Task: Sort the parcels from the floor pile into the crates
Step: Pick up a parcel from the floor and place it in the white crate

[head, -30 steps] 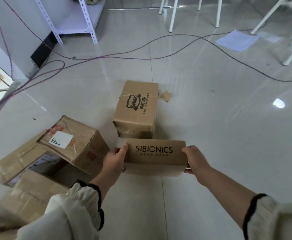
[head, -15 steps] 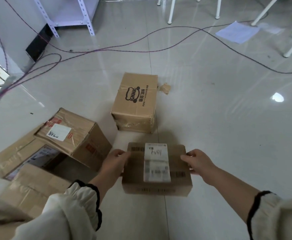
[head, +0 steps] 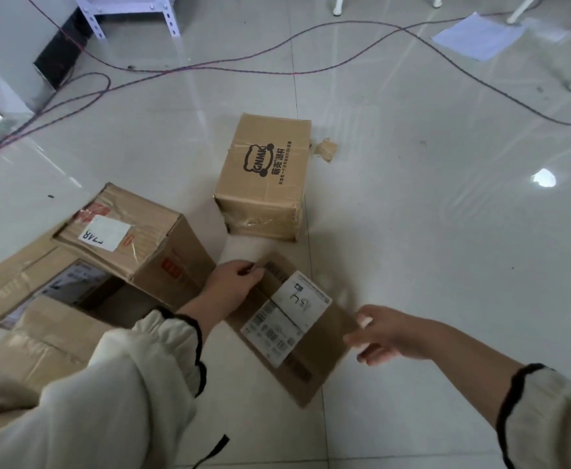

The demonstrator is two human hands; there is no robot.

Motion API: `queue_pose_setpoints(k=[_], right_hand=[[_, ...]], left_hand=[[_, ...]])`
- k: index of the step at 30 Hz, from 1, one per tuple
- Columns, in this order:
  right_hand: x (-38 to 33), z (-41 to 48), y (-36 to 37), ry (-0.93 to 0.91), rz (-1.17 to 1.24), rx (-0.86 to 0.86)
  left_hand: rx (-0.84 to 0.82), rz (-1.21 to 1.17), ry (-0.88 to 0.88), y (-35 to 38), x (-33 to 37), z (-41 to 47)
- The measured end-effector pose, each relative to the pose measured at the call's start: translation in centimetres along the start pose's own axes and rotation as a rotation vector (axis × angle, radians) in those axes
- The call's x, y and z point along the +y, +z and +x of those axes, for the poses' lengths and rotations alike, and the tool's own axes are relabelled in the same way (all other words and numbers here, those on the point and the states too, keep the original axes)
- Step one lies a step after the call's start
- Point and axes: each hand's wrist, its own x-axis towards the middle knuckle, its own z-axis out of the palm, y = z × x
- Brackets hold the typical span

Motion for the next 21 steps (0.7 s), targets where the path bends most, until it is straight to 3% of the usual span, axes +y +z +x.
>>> queue_pose_setpoints(k=[3, 4, 6, 8, 9, 11, 13, 17, 21], right_hand=[[0.9, -0.1, 0.9, 0.122, -0.237, -0.172], [0.9, 0.0, 1.0, 0.105, -0.299, -0.145], [0.2, 0.3, 0.6, -0.038, -0.348, 0.132], [-1.1, 0.7, 0.1, -0.229, -0.211, 0.439], [-1.8, 1.1, 0.0, -0.303, -0.149, 0.504], [-3.2, 1.8, 0.8, -0.404, -0.139, 0.500], [-4.3, 2.3, 2.3, -0.487, -0.220, 0.436], [-4.8, 2.9, 4.7, -0.578, -0.467, 0.327], [-3.5, 2.6, 4.3, -0.493, -0.577, 0.371]], left_hand=[[0.035, 0.198, 0.258, 0.8, 1.0, 0.5], [0.110, 0.269, 0.359, 1.0, 0.8, 0.2], [0.291, 0.298, 0.440, 0.9, -0.3, -0.9], [0.406, 0.347, 0.339, 0.7, -1.4, -1.7], [0.396, 0.442, 0.235, 0.5, -1.8, -1.9], [0.272, 0.589, -0.001, 0.1, -1.8, -2.1], [0.136, 0.523, -0.127, -0.1, -1.5, -2.1], [0.076, 0.402, -0.053, 0.0, -1.1, -1.6], [0.123, 0.285, 0.022, 0.3, -0.4, -0.9]])
